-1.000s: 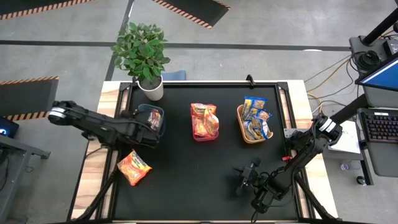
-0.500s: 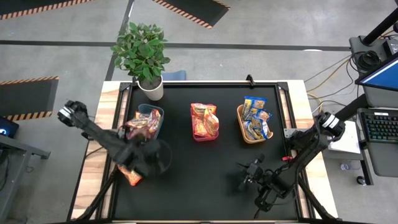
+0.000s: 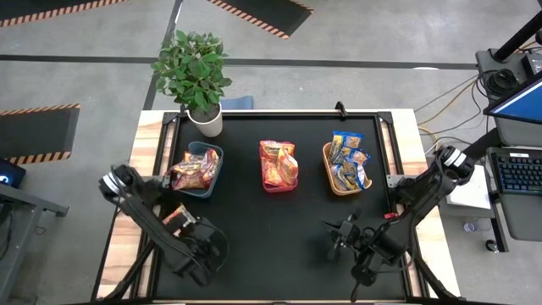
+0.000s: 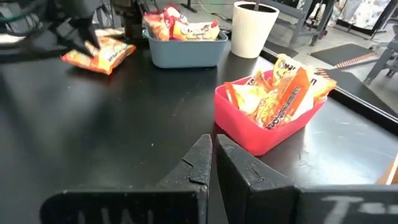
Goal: Sort Maruchan noodles
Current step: Put the orange noodle pack into the red bin
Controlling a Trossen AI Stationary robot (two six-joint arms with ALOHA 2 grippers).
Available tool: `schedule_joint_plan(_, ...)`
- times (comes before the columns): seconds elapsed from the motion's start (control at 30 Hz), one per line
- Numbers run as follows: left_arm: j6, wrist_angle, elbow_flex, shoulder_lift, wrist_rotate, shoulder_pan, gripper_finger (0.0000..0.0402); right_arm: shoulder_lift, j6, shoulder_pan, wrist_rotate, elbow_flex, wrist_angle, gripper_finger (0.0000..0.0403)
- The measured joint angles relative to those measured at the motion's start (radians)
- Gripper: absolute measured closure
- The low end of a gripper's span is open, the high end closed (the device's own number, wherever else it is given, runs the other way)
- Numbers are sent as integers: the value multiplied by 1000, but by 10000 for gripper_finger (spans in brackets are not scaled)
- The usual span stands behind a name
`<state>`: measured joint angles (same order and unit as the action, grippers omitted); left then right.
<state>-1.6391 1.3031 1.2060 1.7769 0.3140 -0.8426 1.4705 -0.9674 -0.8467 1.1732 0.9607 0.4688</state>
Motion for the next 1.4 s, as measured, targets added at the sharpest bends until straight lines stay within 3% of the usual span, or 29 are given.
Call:
schedule_joint_plan(0.13,-76,58,-2,71,-65,10,284,29,-1,-4,-7,0,-17,390)
schedule_joint_plan(0.5,-91,68,41,162,-79,10,184,83,-20,-4,-56,1,-42,390)
schedule_joint_plan(0.67,-110,79,34,202,-90,9,174,95,-28,-4,-59,1,-41,390)
schedule_joint_plan(1.03,-106,96,23,268,-89,10,223,95,-28,-4,-59,1,-42,390)
schedule_joint_plan(1.27,-98,103,27,273,-81,9,302,95,-28,-4,-58,1,-41,390)
schedule_joint_plan(1.4,-97,85,66,273,-7,9,356,95,-28,-4,-58,1,-41,390)
